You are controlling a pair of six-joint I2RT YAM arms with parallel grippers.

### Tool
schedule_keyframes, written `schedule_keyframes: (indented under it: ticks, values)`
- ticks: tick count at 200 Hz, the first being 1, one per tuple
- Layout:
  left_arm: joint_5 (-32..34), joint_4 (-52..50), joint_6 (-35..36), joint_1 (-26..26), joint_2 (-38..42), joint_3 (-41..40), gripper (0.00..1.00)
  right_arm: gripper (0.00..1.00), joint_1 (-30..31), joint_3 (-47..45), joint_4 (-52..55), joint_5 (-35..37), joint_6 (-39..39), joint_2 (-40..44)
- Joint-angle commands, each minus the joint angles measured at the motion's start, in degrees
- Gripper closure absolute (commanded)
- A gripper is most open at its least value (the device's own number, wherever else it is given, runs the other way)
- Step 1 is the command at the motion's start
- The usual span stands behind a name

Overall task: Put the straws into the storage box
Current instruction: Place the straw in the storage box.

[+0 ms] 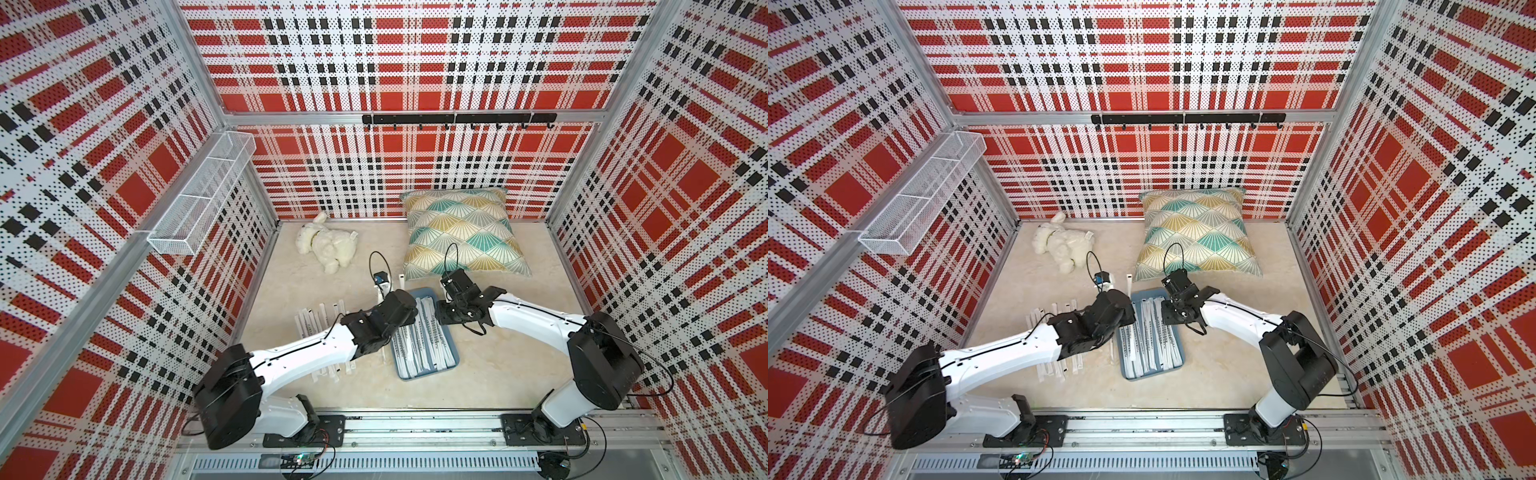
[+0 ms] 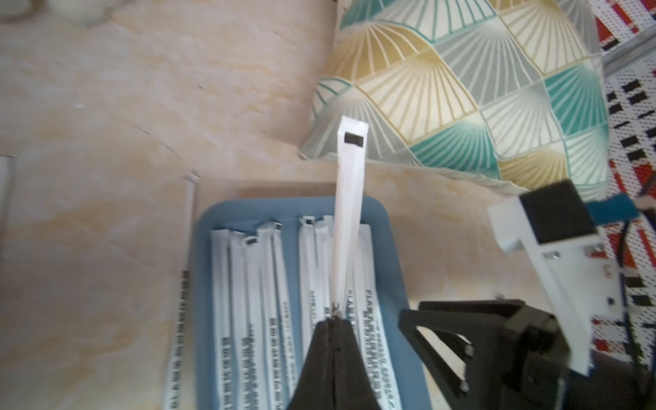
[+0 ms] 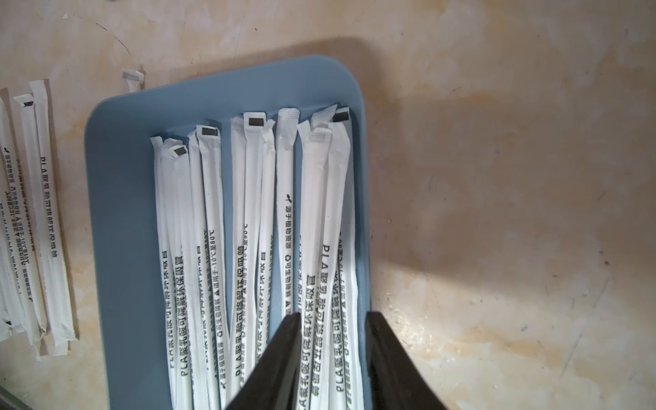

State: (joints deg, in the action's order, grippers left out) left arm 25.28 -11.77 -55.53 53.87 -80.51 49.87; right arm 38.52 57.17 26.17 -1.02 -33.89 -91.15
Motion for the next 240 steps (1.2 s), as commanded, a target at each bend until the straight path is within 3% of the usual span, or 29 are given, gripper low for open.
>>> schedule_keyframes:
  ticks: [1,48,109,138,180,240]
  values:
    - [-0.78,5.98,-5.44,1.97,-6.64,0.98,1.00,0.63,0.17,1.02,-1.01,0.90,0.32,-0.65]
    - [-3.09,10.36,-6.74,3.61,-16.20,2.49,1.00,0.63,0.06,0.55,-1.20,0.80,0.68,-0.89]
    - [-3.91,11.77,-8.57,2.83,-19.32,1.32,1.00,0.63,0.08,0.11,-1.87,0.58,0.67,-0.96]
    - [-4.98,11.59,-8.97,2.29,-19.77,1.05,0.93,0.63,0.06,0.34,-1.61,0.65,0.97,-1.13]
    - [-5.13,11.18,-8.78,2.05,-18.96,1.20,0.75,0.63,0.06,0.84,-1.31,0.58,1.27,-1.24]
    - [-4.43,8.50,-7.87,1.51,-13.40,1.89,0.71,0.63,0.11,1.64,-0.48,1.22,1.28,-0.83]
